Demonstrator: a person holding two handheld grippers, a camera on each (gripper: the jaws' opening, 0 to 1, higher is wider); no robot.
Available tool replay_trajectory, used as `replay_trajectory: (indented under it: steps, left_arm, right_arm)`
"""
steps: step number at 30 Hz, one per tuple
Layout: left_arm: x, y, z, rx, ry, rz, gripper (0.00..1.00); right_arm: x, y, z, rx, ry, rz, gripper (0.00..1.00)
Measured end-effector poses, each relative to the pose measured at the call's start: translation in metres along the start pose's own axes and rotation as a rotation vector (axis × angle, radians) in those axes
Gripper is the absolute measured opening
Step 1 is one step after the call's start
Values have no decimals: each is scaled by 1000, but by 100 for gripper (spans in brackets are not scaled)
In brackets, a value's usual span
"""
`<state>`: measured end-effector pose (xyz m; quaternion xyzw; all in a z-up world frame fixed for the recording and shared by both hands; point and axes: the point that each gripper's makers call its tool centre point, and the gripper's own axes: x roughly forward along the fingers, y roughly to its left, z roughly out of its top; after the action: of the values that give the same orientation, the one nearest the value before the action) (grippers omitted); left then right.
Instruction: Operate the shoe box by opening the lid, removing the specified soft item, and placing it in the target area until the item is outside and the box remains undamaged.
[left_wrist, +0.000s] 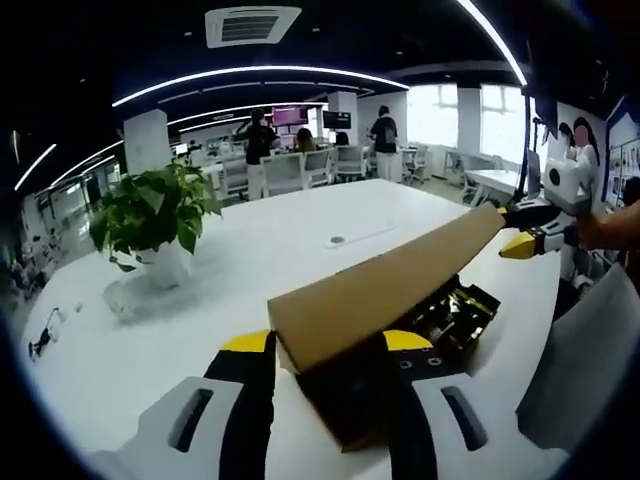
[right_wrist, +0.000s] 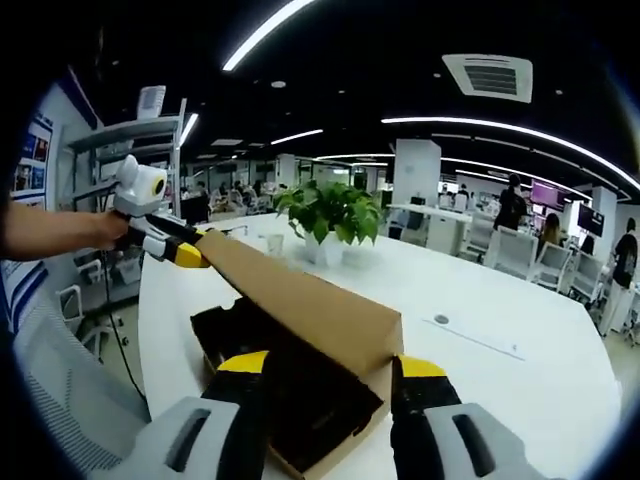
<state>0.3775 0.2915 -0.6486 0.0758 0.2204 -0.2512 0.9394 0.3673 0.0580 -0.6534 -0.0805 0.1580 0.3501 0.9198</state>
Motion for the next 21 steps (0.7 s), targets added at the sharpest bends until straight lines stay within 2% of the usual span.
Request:
replay_trajectory:
  steps: [21]
  left_arm:
    - [13, 29, 24, -5, -30, 47, 17]
  right_arm:
    - [18, -18, 20, -24, -11, -18, 51]
